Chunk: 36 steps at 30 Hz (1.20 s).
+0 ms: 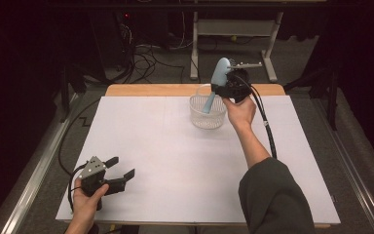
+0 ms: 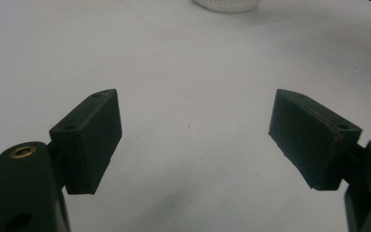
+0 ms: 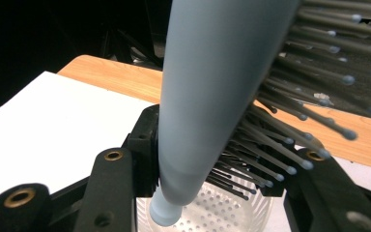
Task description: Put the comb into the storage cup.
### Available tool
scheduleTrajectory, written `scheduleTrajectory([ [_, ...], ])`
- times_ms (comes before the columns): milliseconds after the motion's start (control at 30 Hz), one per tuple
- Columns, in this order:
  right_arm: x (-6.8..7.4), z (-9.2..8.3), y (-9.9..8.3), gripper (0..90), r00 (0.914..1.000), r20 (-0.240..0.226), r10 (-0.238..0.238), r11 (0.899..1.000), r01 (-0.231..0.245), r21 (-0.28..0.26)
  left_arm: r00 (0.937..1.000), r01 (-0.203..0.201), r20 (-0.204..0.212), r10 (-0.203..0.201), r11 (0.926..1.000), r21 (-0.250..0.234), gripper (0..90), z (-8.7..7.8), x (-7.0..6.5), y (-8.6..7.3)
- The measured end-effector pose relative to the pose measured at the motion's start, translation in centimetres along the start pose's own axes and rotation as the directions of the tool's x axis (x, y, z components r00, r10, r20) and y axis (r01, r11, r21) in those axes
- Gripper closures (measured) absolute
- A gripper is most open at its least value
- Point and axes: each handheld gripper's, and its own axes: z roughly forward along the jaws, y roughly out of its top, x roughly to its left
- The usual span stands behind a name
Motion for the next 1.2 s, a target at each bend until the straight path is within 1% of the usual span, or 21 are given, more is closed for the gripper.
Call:
scheduleTrajectory([
  [133, 0.1, 0.5, -0.3, 54.1, 1.0000, 0.008, 0.000, 1.000, 0.000, 0.008, 1.0000, -0.005, 0.001, 0.005, 1.0000, 0.002, 20.1, 0.1, -0.1, 0.0],
  [200, 0.3, 1.0, -0.7, 54.1, 0.9998, 0.019, -0.005, 1.000, 0.005, 0.016, 1.0000, -0.007, 0.002, 0.007, 1.0000, 0.001, 20.1, 0.1, -0.1, 0.0],
  [333, 0.3, 1.6, -1.1, 53.9, 0.9996, 0.028, -0.002, 1.000, 0.002, 0.021, 1.0000, -0.004, 0.002, 0.004, 1.0000, -0.001, 20.1, 0.0, 0.0, 0.0],
  [600, 0.4, 2.3, -1.7, 53.5, 0.9996, 0.028, 0.004, 1.000, -0.005, 0.024, 1.0000, -0.001, 0.003, 0.001, 1.0000, -0.002, 20.0, 0.0, 0.0, 0.0],
  [700, 0.6, 2.7, -1.9, 53.3, 0.9997, 0.020, 0.012, 0.999, -0.013, 0.031, 1.0000, -0.003, 0.005, 0.003, 1.0000, 0.001, 20.0, 0.0, 0.0, 0.0],
  [833, 0.8, 3.1, -2.1, 53.0, 0.9998, 0.017, 0.008, 0.999, -0.009, 0.034, 1.0000, -0.003, 0.004, 0.003, 1.0000, -0.001, 20.1, 0.0, -0.1, 0.0],
  [1200, 1.1, 3.4, -2.4, 52.5, 0.9998, 0.020, 0.007, 0.999, -0.008, 0.032, 1.0000, -0.002, 0.005, 0.002, 1.0000, -0.003, 20.1, -0.1, -0.1, 0.0],
])
